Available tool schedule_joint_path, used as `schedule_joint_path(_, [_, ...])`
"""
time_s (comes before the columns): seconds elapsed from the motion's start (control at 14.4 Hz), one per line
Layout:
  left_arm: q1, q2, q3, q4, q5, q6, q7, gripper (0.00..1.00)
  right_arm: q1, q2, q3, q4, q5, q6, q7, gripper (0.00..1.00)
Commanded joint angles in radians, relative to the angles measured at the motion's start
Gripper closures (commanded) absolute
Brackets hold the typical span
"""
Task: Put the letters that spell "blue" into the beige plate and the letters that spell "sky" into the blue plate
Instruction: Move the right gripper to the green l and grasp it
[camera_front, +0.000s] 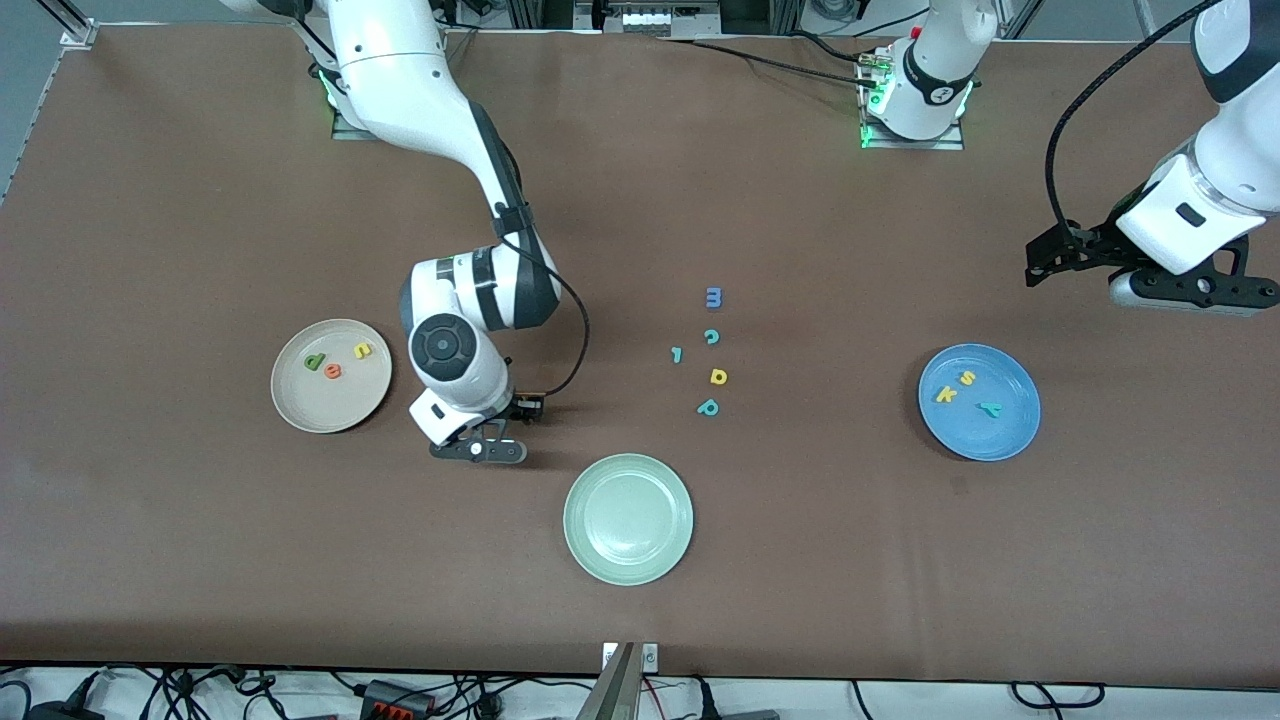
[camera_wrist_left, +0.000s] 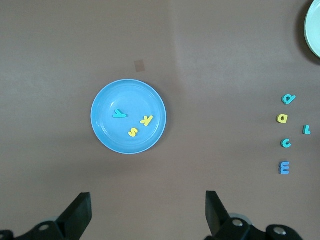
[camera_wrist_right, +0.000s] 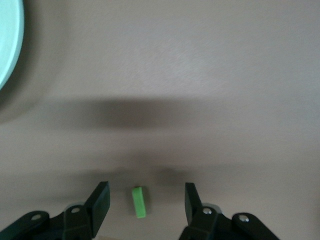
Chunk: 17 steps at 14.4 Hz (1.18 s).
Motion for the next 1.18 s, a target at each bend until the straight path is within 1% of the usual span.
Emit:
schedule_joint_path(0.0, [-0.006, 0.013, 0.0, 0.026, 0.016, -0.009, 0.007, 0.0, -0.001, 0.02, 0.02, 0.025, 0.006, -0.006, -0.005, 0.35])
schedule_joint_path(0.14, [-0.006, 0.013, 0.0, 0.026, 0.016, -0.009, 0.007, 0.0, -0.001, 0.026, 0.027, 0.025, 0.006, -0.006, -0.04, 0.4])
schedule_joint_path(0.35, [-0.006, 0.013, 0.0, 0.026, 0.016, -0.009, 0.007, 0.0, -0.001, 0.04, 0.034, 0.025, 0.007, -0.006, -0.061, 0.41])
schedule_joint_path(0.49, [-0.006, 0.013, 0.0, 0.026, 0.016, -0.009, 0.007, 0.0, -0.001, 0.04, 0.034, 0.025, 0.004, -0.008, -0.072, 0.48])
schedule_joint_path(0.62, [-0.006, 0.013, 0.0, 0.026, 0.016, -0.009, 0.007, 0.0, 0.008, 0.04, 0.034, 0.023, 0.003, -0.011, -0.074, 0.5])
schedule_joint_path(0.69, [-0.006, 0.013, 0.0, 0.026, 0.016, -0.009, 0.007, 0.0, 0.008, 0.04, 0.034, 0.023, 0.003, -0.009, -0.077, 0.54])
schedule_joint_path(0.76, [-0.006, 0.013, 0.0, 0.026, 0.016, -0.009, 0.007, 0.0, 0.007, 0.04, 0.034, 0.023, 0.003, -0.009, -0.087, 0.56])
schedule_joint_path(0.83, [-0.006, 0.013, 0.0, 0.026, 0.016, -0.009, 0.007, 0.0, 0.007, 0.04, 0.034, 0.023, 0.003, -0.009, -0.101, 0.61])
schedule_joint_path(1.04, [-0.006, 0.011, 0.0, 0.026, 0.016, -0.011, 0.006, 0.0, 0.005, 0.04, 0.034, 0.02, 0.003, -0.011, -0.106, 0.68])
schedule_joint_path(1.11, [-0.006, 0.013, 0.0, 0.026, 0.016, -0.009, 0.006, 0.0, 0.005, 0.04, 0.034, 0.017, 0.003, -0.011, -0.106, 0.68])
